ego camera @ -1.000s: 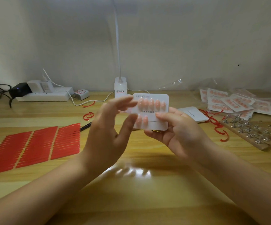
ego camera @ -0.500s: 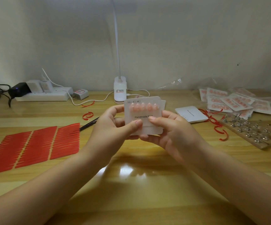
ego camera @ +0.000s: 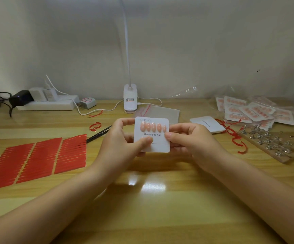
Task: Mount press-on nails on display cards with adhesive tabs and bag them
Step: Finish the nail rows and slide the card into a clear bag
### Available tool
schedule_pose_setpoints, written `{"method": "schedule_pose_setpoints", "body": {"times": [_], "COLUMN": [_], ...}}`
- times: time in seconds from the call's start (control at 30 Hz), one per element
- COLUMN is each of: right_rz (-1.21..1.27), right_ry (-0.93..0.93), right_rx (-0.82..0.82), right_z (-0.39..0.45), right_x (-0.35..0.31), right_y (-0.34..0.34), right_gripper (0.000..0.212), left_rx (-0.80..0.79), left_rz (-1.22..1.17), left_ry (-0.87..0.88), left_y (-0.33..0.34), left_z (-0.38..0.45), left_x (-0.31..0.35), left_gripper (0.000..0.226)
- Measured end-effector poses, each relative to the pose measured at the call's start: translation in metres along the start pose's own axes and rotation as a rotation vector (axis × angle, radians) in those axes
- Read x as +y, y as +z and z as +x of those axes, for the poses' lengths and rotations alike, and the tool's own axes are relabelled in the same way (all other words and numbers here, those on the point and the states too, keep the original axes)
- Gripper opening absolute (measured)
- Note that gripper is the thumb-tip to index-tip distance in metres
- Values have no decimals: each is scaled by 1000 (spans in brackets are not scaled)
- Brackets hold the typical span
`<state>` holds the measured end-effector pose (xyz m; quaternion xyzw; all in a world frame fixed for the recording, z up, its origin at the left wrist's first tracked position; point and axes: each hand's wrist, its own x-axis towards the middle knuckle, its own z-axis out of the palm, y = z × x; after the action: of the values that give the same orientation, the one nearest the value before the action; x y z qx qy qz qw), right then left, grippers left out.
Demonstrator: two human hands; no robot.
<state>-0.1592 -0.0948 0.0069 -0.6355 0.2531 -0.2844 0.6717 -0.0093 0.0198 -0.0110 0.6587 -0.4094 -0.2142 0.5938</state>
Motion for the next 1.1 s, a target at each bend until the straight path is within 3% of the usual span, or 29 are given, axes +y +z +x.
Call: {"method": "schedule_pose_setpoints", "body": {"times": [0.07, 0.13, 0.2, 0.27, 0.37, 0.5, 0.8, 0.97, 1.1], "right_rz": [-101, -341, -597, -747, -778, -816, -798, -752, -745], "right_ry": [23, 43, 34, -4, -65, -128, -243, -328, -359], "right_rx": [10, 18, -2, 9, 47, 50, 124, 140, 153], "right_z": [2, 5, 7, 9, 12, 15, 24, 23, 23], "right_x": [1, 3, 5, 9, 12, 17, 30, 33, 34], "right_y": [-5, -9, -12, -13, -16, -21, -29, -30, -31], "right_gripper": [10, 12, 9, 12, 6, 24, 30, 14, 27], "left_rx": [19, 4, -32, -71, -85, -100, 0, 16, -67], "left_rz": [291, 710, 953, 1027, 1174, 1295, 1235, 913, 655], "left_ry": [87, 187, 218, 177, 156, 143, 228, 174, 102], "left_y": [-2, -4, -4, -4, -5, -7, -12, -14, -16], "left_z": [0, -1, -2, -3, -1, 3, 10, 18, 26], "left_x": [-2, -2, -2, -2, -3, -7, -12, -21, -29], "left_gripper": [59, 64, 65, 65, 63, 66, 73, 60, 50]}}
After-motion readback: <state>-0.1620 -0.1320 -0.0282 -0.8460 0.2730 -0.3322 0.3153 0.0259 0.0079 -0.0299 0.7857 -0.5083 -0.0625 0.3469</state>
